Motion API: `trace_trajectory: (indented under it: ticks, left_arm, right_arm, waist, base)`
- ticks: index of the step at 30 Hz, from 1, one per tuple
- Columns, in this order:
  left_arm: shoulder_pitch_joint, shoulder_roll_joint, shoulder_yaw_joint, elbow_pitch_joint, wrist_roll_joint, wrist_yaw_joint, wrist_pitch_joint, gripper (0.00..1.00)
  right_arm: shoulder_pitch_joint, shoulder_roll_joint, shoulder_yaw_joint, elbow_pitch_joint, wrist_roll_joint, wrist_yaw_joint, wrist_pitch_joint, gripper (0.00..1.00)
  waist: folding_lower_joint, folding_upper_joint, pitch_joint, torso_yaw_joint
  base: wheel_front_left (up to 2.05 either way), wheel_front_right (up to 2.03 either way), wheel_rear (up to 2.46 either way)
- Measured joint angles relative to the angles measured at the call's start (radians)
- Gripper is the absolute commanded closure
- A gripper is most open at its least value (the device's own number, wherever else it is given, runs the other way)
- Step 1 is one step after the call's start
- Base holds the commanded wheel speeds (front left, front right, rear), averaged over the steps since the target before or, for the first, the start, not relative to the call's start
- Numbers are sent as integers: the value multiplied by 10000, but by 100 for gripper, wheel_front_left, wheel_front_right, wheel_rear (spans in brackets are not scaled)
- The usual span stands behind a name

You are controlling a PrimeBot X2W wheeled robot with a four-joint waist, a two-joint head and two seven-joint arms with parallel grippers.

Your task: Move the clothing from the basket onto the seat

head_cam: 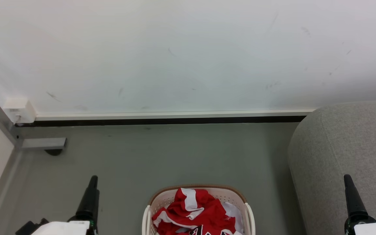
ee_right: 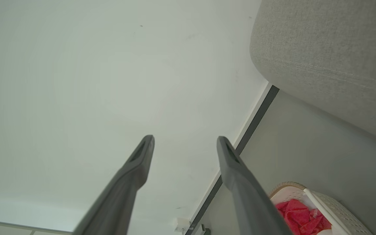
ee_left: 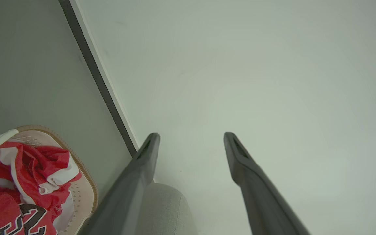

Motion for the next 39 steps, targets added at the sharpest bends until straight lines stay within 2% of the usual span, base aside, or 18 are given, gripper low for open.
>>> trace_trajectory:
  ticks: [7, 14, 22, 39]
  left_arm:
    - [6, 2, -245, -130, 2036, 359, -359, 0]
    - [61, 2, -445, -194, 3749, 610, -602, 0]
    - [94, 44, -681, -257, 5356, 736, -882, 0]
    - [249, 337, -1154, -428, 7846, 1047, -1384, 0]
  right_arm:
    - [63, -6, 268, -453, -2709, 0, -307, 0]
    - [234, -12, 380, -556, -4462, 0, -579, 0]
    - [279, -17, 418, -516, -5877, 0, -846, 0]
    - [425, -25, 303, -418, -7927, 0, -1358, 0]
  waist:
    - [0, 0, -6, 62]
    - [0, 0, -32, 103]
    - [0, 0, -63, 128]
    - [0, 0, -103, 186]
  base:
    - [0, 0, 0]
    - [0, 0, 0]
    - [0, 0, 0]
    - [0, 0, 0]
